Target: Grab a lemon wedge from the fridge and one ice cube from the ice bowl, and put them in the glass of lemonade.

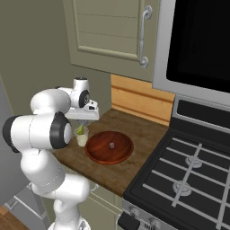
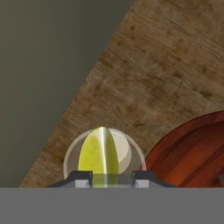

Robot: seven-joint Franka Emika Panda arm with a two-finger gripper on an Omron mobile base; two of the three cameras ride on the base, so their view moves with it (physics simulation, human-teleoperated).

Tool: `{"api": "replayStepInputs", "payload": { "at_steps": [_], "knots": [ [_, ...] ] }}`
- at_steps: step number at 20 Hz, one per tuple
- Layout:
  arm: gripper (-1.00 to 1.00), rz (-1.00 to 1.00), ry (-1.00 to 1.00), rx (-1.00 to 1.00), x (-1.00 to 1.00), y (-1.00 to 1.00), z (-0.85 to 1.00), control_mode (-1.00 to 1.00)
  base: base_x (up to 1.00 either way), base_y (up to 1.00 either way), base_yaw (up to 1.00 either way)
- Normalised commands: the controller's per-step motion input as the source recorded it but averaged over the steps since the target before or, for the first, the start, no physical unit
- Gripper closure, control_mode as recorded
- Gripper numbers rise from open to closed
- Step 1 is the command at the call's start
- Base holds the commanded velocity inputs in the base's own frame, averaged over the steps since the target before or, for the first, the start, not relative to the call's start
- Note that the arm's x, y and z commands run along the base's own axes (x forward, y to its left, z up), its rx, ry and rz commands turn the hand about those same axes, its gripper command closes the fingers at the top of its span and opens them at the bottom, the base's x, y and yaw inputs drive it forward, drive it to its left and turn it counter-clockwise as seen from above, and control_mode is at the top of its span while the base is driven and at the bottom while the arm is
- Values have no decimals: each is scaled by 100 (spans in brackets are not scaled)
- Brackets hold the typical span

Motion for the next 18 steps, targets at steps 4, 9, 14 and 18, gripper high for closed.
{"api": "replayStepInputs", "payload": {
  "at_steps": [4, 9, 14, 18],
  "knots": [
    [100, 0, 0, 0, 0, 0, 0, -100, 0, 0, 0],
    [100, 0, 0, 0, 0, -5, 0, -100, 0, 0, 0],
    [100, 0, 0, 0, 0, -2, 0, -100, 0, 0, 0],
    [100, 0, 0, 0, 0, 0, 0, -100, 0, 0, 0]
  ]
}}
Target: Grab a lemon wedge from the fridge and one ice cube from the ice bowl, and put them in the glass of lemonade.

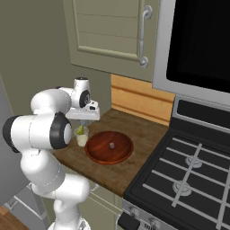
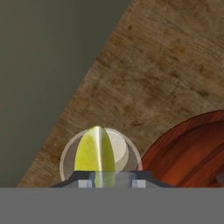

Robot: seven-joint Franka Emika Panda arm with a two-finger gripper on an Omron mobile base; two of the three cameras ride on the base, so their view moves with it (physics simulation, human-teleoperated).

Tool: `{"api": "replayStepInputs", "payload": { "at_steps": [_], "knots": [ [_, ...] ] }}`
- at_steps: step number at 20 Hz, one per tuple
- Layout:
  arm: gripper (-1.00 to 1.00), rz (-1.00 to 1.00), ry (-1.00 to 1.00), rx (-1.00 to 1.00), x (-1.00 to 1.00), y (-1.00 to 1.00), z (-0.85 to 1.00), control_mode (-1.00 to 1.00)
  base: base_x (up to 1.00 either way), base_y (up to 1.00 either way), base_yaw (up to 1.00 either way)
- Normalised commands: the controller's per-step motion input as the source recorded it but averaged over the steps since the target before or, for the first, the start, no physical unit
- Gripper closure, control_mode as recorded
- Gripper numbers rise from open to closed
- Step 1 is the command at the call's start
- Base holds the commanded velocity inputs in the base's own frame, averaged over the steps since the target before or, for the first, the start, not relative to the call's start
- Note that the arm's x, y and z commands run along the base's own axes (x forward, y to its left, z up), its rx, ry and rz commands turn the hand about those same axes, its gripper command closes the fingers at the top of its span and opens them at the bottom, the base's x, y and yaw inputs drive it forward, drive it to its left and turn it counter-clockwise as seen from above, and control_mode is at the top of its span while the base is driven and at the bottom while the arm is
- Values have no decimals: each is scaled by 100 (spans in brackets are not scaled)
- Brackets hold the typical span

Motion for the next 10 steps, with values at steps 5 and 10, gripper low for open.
{"api": "replayStepInputs", "payload": {
  "at_steps": [5, 10],
  "knots": [
    [-100, 0, 0, 0, 0, 0, 0, -100, 0, 0, 0],
    [-100, 0, 0, 0, 0, 0, 0, -100, 0, 0, 0]
  ]
}}
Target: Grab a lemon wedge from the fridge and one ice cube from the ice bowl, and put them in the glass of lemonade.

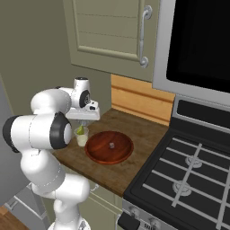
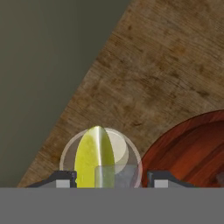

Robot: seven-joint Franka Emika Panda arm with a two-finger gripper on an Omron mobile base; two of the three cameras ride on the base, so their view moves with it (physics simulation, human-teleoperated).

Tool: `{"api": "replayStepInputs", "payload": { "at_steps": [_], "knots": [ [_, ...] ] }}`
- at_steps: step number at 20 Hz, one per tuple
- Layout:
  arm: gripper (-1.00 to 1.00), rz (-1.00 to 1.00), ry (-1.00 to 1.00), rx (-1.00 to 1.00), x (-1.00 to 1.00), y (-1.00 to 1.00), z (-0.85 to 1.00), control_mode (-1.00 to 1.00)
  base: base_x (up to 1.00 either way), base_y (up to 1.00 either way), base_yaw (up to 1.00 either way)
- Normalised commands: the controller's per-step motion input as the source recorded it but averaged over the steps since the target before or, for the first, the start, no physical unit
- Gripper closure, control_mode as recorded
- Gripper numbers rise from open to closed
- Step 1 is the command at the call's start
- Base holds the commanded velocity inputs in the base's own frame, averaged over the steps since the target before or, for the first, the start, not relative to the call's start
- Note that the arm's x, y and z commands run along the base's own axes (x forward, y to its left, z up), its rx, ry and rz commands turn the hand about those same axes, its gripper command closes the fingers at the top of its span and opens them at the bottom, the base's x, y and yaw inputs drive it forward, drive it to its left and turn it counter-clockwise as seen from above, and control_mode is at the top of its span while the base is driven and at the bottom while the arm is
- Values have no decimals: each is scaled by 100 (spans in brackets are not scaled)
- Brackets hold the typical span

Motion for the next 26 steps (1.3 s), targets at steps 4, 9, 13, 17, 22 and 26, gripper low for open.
{"api": "replayStepInputs", "payload": {
  "at_steps": [4, 9, 13, 17, 22, 26],
  "knots": [
    [-100, 0, 0, 0, 0, 0, 0, -100, 0, 0, 0],
    [-100, 0, 0, 0, 0, 0, 0, -100, 0, 0, 0],
    [-100, 0, 0, 0, -7, 0, 0, -100, 0, 0, 0],
    [-100, 0, -1, 0, -4, 0, 0, -100, 0, 0, 0],
    [-100, 0, 0, 0, 0, 0, 0, -100, 0, 0, 0],
    [-100, 0, 0, 0, -5, 0, 0, -100, 0, 0, 0]
  ]
}}
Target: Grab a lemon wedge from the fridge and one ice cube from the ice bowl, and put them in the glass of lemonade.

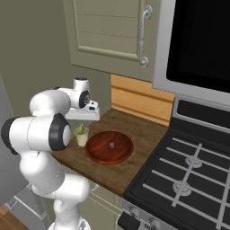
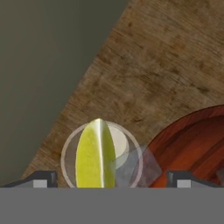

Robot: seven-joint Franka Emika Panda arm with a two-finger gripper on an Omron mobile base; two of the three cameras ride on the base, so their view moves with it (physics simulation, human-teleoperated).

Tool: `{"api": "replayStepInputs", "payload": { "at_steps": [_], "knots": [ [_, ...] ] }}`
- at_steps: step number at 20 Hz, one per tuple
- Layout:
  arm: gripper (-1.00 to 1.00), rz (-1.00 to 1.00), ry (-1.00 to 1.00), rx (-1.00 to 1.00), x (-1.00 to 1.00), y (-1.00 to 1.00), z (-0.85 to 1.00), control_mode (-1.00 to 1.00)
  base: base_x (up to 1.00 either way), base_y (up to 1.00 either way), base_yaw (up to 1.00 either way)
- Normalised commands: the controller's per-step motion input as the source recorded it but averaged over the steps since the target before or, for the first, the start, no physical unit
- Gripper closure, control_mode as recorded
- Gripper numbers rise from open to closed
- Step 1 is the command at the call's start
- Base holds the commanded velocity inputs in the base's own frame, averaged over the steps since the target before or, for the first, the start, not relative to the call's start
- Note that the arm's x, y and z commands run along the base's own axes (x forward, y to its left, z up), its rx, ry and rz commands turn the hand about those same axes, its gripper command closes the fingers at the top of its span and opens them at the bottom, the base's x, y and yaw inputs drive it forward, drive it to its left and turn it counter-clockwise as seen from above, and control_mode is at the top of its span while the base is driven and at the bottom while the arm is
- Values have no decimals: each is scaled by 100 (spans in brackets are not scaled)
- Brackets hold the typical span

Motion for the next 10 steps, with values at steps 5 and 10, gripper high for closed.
{"api": "replayStepInputs", "payload": {
  "at_steps": [5, 10],
  "knots": [
    [-100, 0, 0, 6, -2, -12, 9, -100, 0, 0, 0],
    [-100, 0, 0, 9, 0, -18, 16, -100, 0, 0, 0]
  ]
}}
